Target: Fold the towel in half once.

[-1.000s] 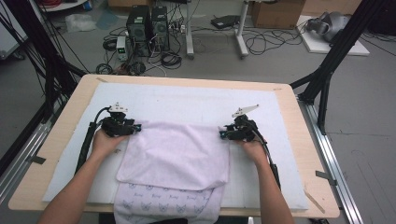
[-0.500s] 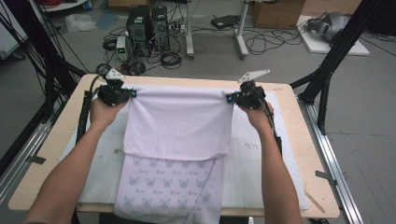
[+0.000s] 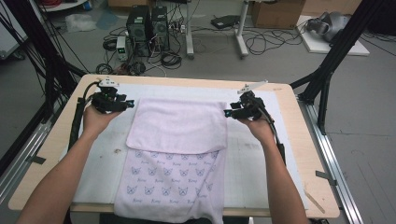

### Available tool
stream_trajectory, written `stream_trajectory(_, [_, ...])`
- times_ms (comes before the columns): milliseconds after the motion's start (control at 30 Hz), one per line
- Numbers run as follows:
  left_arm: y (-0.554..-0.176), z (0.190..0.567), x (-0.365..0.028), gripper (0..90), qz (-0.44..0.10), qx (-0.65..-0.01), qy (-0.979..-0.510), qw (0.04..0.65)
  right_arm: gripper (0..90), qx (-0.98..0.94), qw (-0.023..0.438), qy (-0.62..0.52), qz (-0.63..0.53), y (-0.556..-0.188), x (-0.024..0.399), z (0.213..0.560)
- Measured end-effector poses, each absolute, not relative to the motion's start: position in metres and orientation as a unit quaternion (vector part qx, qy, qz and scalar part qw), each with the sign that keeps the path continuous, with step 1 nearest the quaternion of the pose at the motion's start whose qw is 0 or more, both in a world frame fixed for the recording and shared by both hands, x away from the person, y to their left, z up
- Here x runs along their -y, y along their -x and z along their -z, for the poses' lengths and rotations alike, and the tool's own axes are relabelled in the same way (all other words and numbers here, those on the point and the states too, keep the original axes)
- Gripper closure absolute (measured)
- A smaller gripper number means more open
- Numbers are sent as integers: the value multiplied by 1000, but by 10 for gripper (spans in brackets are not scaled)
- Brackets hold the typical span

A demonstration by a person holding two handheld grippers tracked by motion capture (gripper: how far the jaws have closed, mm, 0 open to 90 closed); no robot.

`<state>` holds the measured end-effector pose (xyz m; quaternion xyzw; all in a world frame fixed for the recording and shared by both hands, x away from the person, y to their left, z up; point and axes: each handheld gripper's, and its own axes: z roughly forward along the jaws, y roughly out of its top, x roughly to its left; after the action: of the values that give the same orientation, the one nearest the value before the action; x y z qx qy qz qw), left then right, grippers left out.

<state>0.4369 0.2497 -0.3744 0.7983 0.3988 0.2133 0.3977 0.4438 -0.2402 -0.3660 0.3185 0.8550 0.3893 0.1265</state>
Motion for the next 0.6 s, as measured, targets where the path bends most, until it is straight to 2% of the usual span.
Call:
stream_trajectory(300, [-380,396,-245,524,-199,-355,-811,419,511,-865,96,-261,-417,-371,229,381])
stream_trajectory(500, [-351,411,-247,519,-184,-345,-813,432,621,-877,74,-227,-417,-334,232,402])
stream_trajectory(600, [-341,418,-248,515,-175,-338,-819,430,627,-882,56,-219,-414,-321,234,414])
